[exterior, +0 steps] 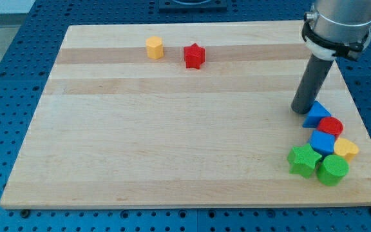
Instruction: Move the red star towards group of blocks
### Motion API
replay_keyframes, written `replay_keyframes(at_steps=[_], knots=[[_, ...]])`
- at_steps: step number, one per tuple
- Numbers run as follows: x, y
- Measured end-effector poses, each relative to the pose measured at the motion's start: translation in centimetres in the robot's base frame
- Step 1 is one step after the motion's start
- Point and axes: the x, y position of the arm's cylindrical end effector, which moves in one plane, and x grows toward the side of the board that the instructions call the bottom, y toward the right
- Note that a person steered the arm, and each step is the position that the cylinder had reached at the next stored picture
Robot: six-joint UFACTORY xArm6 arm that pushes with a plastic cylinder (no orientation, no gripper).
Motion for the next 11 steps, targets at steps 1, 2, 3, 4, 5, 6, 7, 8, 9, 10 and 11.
replay_keyframes(at_steps=[1,2,3,4,5,6,7,8,9,10,11], knots=[[0.2,-0.6],[-2.3,-5.3],[-10.2,-9.1],[-18.4,-9.9],[-22.3,-17.2],[-20.1,-21.0],[-15.3,-20.8],[-11.9,-18.6],[-9.4,-16.0],[-7.3,-13.4],[-4.1,-12.6]])
